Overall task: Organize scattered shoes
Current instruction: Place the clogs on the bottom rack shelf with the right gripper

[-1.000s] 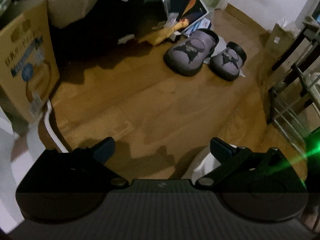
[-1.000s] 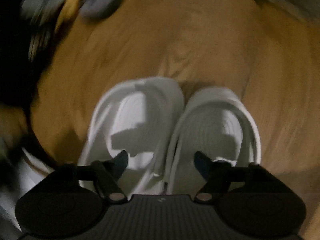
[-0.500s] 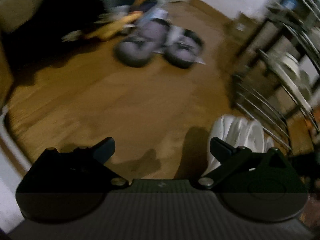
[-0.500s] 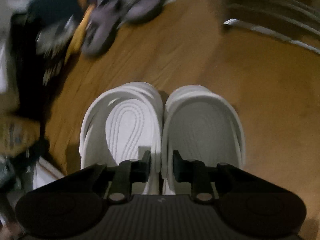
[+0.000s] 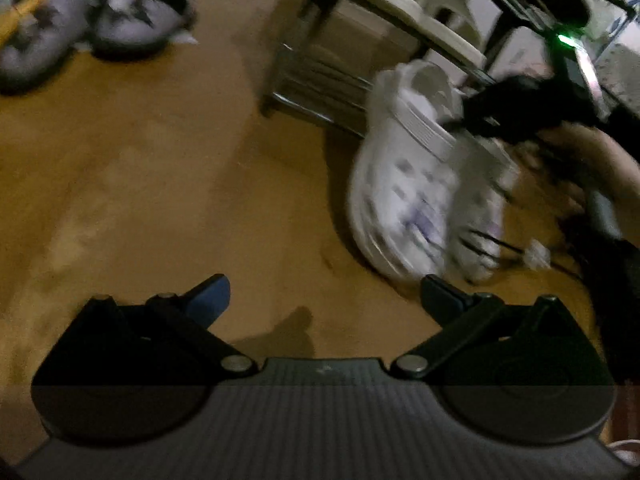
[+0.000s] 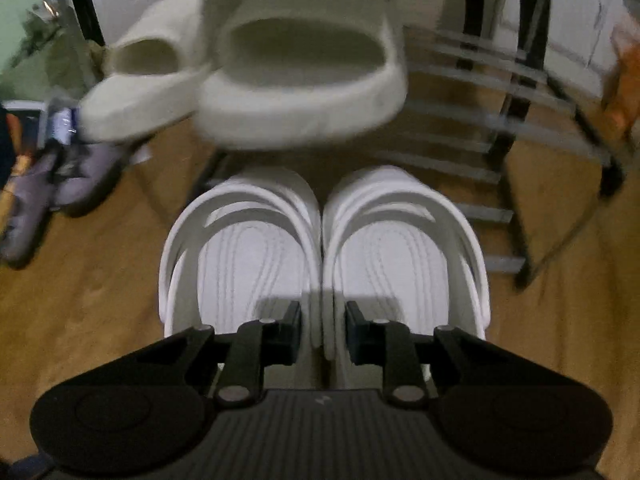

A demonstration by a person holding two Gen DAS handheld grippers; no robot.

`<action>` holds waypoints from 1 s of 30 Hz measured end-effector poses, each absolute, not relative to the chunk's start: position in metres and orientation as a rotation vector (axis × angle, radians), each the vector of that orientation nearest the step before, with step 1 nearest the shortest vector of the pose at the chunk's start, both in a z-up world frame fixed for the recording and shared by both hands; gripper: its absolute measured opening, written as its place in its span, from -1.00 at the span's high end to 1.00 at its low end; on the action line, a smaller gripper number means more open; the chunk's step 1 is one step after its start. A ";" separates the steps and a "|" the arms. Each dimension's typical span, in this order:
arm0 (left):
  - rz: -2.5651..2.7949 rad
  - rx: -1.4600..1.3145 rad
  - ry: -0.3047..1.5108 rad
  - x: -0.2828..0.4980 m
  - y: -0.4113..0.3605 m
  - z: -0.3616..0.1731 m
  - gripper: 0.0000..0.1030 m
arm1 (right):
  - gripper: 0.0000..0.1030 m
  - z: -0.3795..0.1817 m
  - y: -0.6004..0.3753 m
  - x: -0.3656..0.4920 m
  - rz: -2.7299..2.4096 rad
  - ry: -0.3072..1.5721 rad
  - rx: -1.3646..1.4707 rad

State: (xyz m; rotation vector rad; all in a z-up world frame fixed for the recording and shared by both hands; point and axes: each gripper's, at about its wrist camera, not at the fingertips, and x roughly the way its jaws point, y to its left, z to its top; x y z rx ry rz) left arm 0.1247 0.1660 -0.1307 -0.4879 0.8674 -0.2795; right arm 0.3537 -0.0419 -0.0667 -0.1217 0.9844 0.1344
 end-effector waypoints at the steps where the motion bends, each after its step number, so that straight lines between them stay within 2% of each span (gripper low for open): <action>1: -0.285 -0.486 0.875 0.125 0.162 -0.134 -1.00 | 0.53 -0.066 -0.046 0.361 0.127 0.982 -0.113; 2: -0.274 -0.459 0.883 0.126 0.157 -0.137 -1.00 | 0.50 -0.067 -0.049 0.371 0.134 0.954 -0.105; 3: -0.264 -0.436 0.890 0.127 0.153 -0.139 -1.00 | 0.39 -0.067 -0.053 0.380 0.152 0.910 -0.100; 5: -0.243 -0.397 0.902 0.128 0.147 -0.142 -1.00 | -0.35 -0.063 -0.055 0.383 0.161 0.879 -0.169; 6: -0.231 -0.381 0.904 0.128 0.144 -0.143 -1.00 | -0.43 -0.058 -0.060 0.374 0.157 0.852 -0.202; 11: -0.208 -0.367 0.861 0.139 0.125 -0.139 -1.00 | -0.45 -0.041 -0.122 0.310 0.195 0.810 -0.070; 13: -0.222 -0.354 0.854 0.151 0.111 -0.137 -1.00 | -0.45 -0.048 -0.146 0.286 0.214 0.836 -0.019; 18: -0.284 -0.244 0.889 0.188 0.052 -0.136 -1.00 | -0.30 -0.088 -0.183 0.237 0.260 0.938 -0.011; 22: -0.255 -0.177 0.975 0.205 0.028 -0.148 -1.00 | -0.25 -0.111 -0.191 0.227 0.294 1.014 0.015; 26: -0.212 -0.228 1.045 0.214 0.028 -0.167 -1.00 | -0.25 -0.135 -0.179 0.227 0.303 1.105 0.049; 30: -0.114 -0.243 1.047 0.233 0.036 -0.180 -1.00 | -0.24 -0.158 -0.169 0.230 0.291 1.079 0.040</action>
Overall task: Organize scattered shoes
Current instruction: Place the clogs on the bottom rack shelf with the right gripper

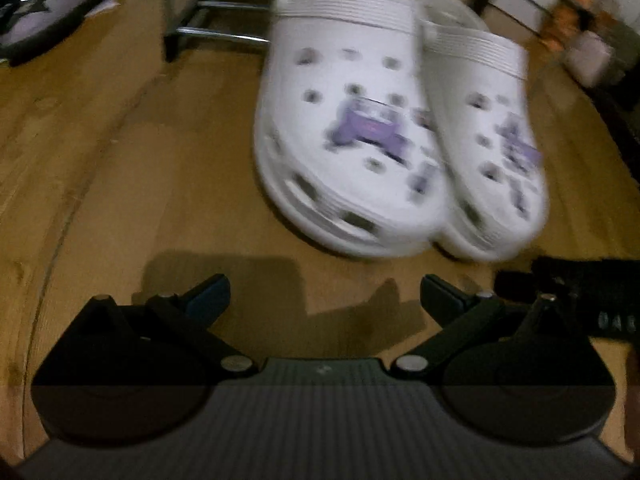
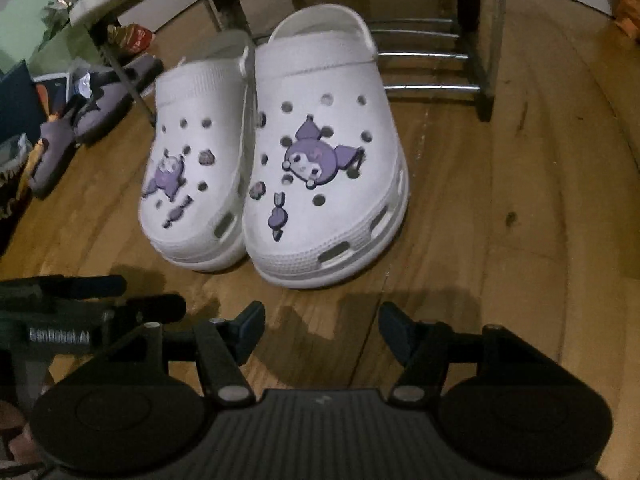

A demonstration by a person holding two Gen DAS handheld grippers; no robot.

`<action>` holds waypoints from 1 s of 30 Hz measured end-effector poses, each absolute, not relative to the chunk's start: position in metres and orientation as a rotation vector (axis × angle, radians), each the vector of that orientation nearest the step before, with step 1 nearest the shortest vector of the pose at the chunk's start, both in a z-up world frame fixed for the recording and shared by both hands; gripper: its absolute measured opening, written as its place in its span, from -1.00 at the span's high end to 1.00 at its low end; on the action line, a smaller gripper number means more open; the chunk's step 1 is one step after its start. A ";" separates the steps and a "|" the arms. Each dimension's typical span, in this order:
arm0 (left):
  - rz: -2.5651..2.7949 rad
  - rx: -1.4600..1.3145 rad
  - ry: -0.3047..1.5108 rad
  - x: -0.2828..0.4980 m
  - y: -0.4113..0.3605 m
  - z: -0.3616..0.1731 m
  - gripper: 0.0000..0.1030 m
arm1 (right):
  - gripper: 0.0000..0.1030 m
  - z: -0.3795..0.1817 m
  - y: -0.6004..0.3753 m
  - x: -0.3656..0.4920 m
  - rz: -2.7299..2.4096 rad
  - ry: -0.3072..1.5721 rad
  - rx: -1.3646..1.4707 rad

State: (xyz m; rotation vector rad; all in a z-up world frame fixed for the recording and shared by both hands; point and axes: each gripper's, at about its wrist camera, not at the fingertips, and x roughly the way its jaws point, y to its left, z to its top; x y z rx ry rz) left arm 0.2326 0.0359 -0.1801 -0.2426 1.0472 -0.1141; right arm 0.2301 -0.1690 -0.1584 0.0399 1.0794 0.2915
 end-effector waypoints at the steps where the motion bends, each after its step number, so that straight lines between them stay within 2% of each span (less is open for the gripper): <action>1: -0.112 -0.237 1.043 0.239 0.037 -0.181 -1.00 | -0.17 -0.161 -0.167 0.233 0.287 1.068 0.046; 2: -0.115 -0.214 1.042 0.245 0.036 -0.179 -1.00 | -0.12 -0.162 -0.165 0.237 0.298 1.062 0.058; 4: -0.121 -0.180 1.054 0.255 0.034 -0.176 -1.00 | 0.11 -0.161 -0.157 0.244 0.307 1.050 0.056; 7: -0.103 -0.168 1.026 0.267 0.034 -0.170 -0.83 | 0.24 -0.157 -0.150 0.254 0.271 1.036 0.037; 10: -0.081 -0.210 1.010 0.286 0.043 -0.160 -0.79 | 0.27 -0.148 -0.144 0.277 0.273 1.008 0.076; 15: -0.074 -0.265 0.930 0.324 0.054 -0.130 -0.75 | 0.27 -0.131 -0.132 0.311 0.263 1.001 0.082; 18: -0.049 -0.245 0.875 0.339 0.058 -0.109 -0.75 | 0.26 -0.122 -0.128 0.319 0.244 0.929 0.052; 22: -0.105 -0.283 0.866 0.330 0.066 -0.099 -0.76 | 0.26 -0.113 -0.135 0.329 0.235 0.882 0.077; 23: -0.129 -0.289 0.861 0.323 0.067 -0.098 -0.82 | 0.21 -0.111 -0.144 0.329 0.241 0.892 0.131; 25: -0.158 -0.254 0.863 0.305 0.066 -0.101 -0.84 | 0.00 -0.110 -0.155 0.320 0.265 0.887 0.184; 26: -0.155 -0.243 0.874 0.301 0.064 -0.106 -0.84 | -0.04 -0.111 -0.161 0.310 0.283 0.887 0.196; 30: -0.119 -0.198 0.966 0.285 0.054 -0.145 -0.84 | -0.04 -0.129 -0.168 0.292 0.318 0.970 0.145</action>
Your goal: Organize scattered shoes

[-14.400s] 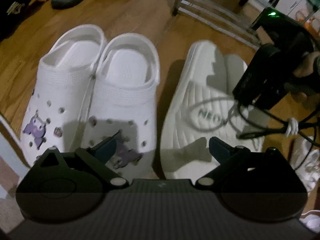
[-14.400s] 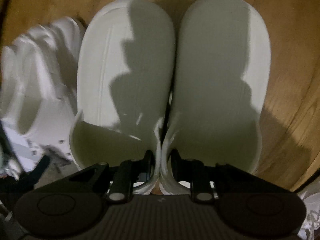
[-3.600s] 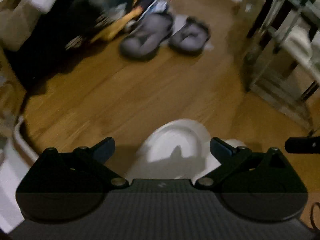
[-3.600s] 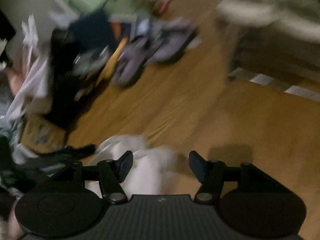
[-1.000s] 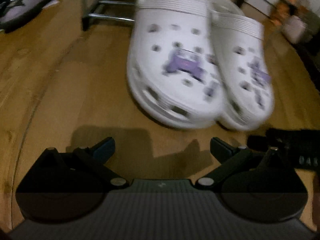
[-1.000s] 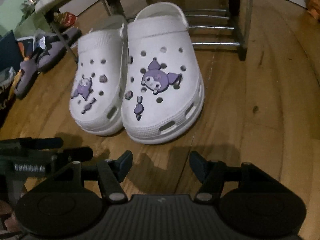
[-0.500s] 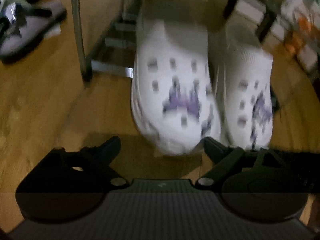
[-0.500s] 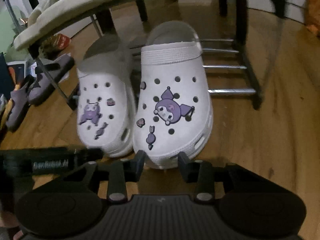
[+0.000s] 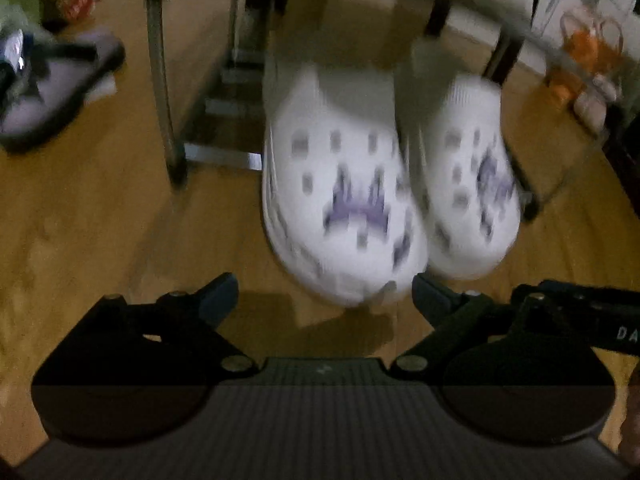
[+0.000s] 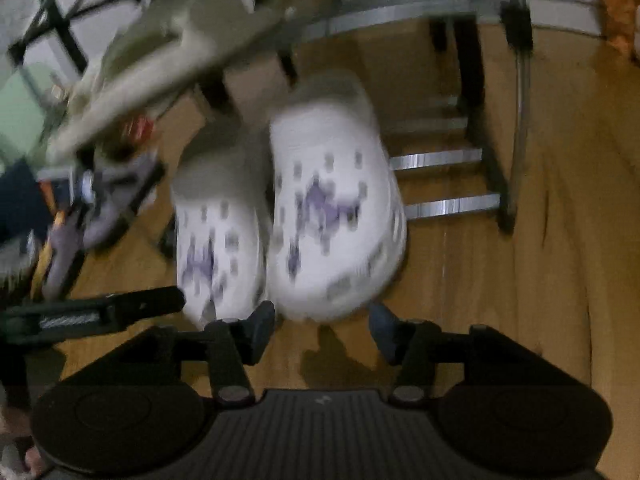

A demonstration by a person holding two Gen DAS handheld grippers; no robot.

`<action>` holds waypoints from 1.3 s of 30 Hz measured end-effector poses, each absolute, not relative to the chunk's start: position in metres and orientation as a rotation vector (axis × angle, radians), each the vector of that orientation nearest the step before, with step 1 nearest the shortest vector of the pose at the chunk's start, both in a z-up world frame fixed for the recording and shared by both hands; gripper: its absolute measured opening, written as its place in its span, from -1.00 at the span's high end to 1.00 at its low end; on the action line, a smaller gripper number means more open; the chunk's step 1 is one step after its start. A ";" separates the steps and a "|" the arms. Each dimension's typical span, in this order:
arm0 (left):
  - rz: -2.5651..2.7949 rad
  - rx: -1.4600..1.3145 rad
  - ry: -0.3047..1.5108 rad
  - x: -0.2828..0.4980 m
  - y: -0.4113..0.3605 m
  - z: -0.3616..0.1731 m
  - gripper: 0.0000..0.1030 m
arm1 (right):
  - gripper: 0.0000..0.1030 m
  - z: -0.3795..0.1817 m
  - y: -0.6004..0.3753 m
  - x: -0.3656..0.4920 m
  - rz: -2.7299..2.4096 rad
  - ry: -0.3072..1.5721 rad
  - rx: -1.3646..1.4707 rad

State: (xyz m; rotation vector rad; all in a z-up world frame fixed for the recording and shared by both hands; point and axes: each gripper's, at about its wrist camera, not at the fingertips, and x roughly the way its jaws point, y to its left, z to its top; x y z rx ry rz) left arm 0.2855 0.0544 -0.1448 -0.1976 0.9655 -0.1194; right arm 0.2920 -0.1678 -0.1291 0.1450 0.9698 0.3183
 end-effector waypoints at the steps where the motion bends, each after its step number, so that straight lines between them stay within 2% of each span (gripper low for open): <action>1: -0.108 -0.182 0.987 0.285 0.051 -0.155 -0.84 | -0.04 -0.137 -0.167 0.294 0.314 1.003 0.119; 5: -0.031 -0.132 1.027 0.300 0.042 -0.178 -0.86 | -0.04 -0.154 -0.155 0.310 0.304 1.047 0.094; 9: 0.004 -0.063 1.064 0.318 0.037 -0.180 -1.00 | -0.02 -0.164 -0.133 0.330 0.307 1.068 0.049; 12: 0.006 -0.081 1.059 0.321 0.040 -0.176 -0.93 | 0.06 -0.164 -0.121 0.340 0.289 1.032 0.021; 14: 0.013 -0.122 1.040 0.325 0.044 -0.168 -0.80 | 0.09 -0.161 -0.117 0.346 0.280 1.008 0.036; 25: 0.066 -0.126 1.037 0.379 0.049 -0.157 -0.77 | 0.08 -0.138 -0.102 0.385 0.276 0.945 0.097; 28: 0.043 -0.125 1.048 0.364 0.049 -0.149 -0.82 | 0.01 -0.135 -0.109 0.375 0.268 0.955 0.156; 30: 0.024 -0.099 1.063 0.344 0.046 -0.139 -0.83 | -0.19 -0.128 -0.119 0.350 0.285 0.973 0.212; 31: 0.018 -0.087 1.068 0.333 0.045 -0.133 -0.83 | -0.35 -0.124 -0.126 0.334 0.284 0.976 0.235; 33: 0.010 -0.074 1.065 0.309 0.043 -0.116 -0.87 | -0.41 -0.116 -0.136 0.312 0.278 0.970 0.268; 37: -0.048 -0.059 1.010 0.254 0.030 -0.061 -0.89 | -0.79 -0.064 -0.164 0.248 0.257 0.917 0.357; 39: -0.063 -0.032 0.958 0.222 0.018 -0.026 -0.94 | -0.85 -0.038 -0.174 0.224 0.247 0.878 0.376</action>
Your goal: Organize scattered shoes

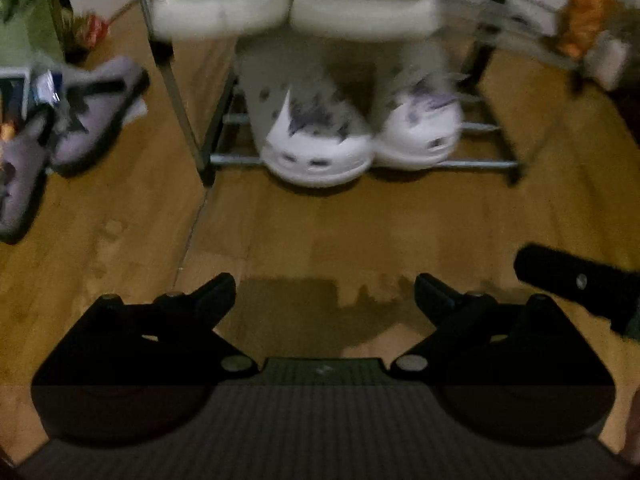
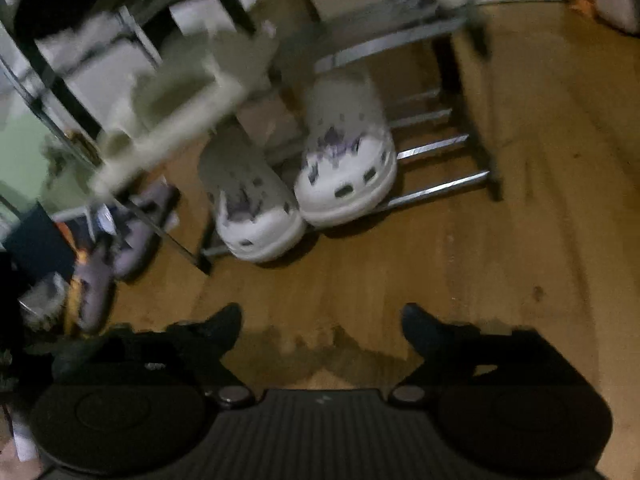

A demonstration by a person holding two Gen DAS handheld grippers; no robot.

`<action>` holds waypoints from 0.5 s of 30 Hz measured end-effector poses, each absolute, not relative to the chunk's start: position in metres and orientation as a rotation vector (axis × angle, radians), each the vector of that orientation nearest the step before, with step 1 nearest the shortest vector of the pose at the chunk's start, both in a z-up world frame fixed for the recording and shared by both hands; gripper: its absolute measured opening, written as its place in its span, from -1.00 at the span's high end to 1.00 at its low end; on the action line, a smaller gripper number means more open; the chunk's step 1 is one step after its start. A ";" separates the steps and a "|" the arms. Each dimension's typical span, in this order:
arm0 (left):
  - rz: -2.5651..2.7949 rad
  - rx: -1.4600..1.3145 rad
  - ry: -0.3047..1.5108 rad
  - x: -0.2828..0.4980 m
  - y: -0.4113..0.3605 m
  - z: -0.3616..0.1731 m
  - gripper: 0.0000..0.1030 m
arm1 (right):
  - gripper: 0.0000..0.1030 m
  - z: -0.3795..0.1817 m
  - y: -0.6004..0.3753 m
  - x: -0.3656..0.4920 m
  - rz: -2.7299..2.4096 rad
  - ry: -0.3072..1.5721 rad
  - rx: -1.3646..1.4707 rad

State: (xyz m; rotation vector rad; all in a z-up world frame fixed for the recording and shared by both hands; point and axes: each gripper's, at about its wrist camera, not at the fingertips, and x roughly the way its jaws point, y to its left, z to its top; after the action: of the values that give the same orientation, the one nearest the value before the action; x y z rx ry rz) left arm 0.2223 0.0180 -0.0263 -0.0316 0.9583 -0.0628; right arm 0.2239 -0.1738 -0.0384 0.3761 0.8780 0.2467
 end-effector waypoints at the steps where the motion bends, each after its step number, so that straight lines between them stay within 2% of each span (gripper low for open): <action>1: -0.067 -0.018 0.929 0.206 0.013 -0.009 -0.99 | -0.85 -0.025 -0.177 0.213 0.234 0.862 0.374; 5: -0.054 -0.002 0.821 0.163 0.010 0.027 -1.00 | -0.95 0.027 -0.179 0.178 0.184 0.828 0.303; 15: 0.101 0.016 0.820 0.080 0.012 0.089 -1.00 | -0.99 0.131 -0.151 0.084 0.180 0.760 0.040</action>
State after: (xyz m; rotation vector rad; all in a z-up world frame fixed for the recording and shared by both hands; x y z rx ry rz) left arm 0.0799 0.0117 0.0891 0.0160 0.8205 0.1010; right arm 0.0843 -0.1507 0.1307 0.0402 0.7598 0.1803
